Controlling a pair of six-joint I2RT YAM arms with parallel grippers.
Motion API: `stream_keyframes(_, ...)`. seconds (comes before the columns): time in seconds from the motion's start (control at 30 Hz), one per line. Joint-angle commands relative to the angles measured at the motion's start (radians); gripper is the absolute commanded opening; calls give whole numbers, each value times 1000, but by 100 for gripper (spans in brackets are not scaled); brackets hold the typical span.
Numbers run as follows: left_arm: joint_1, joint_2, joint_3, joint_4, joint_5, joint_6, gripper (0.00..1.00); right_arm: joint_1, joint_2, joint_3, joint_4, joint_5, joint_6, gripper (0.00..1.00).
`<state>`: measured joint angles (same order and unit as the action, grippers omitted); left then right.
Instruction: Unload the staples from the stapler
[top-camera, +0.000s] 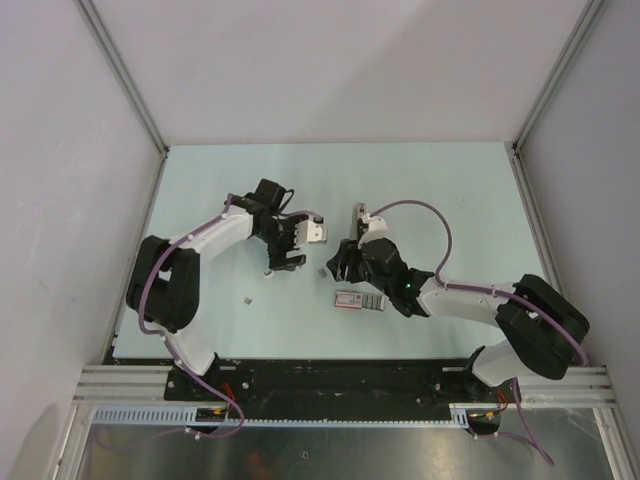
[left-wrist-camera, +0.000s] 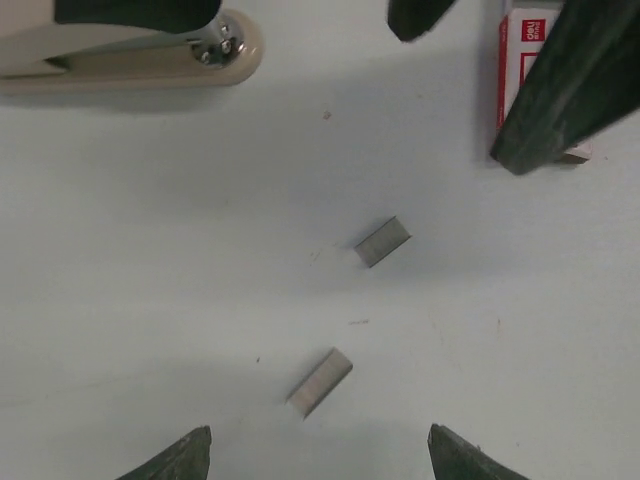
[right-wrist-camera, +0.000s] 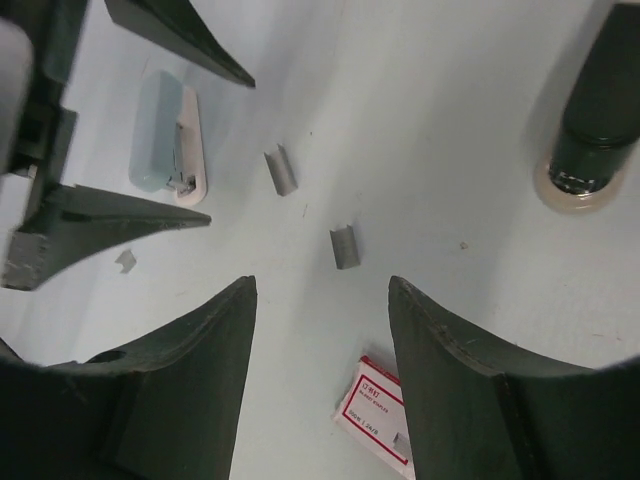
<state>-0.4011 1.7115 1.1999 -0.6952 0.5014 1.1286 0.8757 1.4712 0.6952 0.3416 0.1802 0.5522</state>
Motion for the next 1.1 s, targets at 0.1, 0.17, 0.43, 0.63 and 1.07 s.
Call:
stream_keyframes(0.1, -43, 59, 50, -6, 38, 163, 88, -52, -103, -100, 168, 43, 87, 60)
stream_keyframes(0.17, -59, 78, 65, -6, 29, 165, 88, -87, -116, -131, 196, 10, 110, 59)
stream_keyframes(0.43, -106, 161, 107, -7, -67, 157, 80, -116, -131, -171, 239, -32, 120, 53)
stream_keyframes(0.63, -107, 159, 71, -8, -104, 213, 79, -125, -136, -189, 260, -44, 127, 53)
stream_keyframes(1.07, -107, 213, 97, -8, -160, 188, 72, -140, -130, -201, 286, -65, 141, 50)
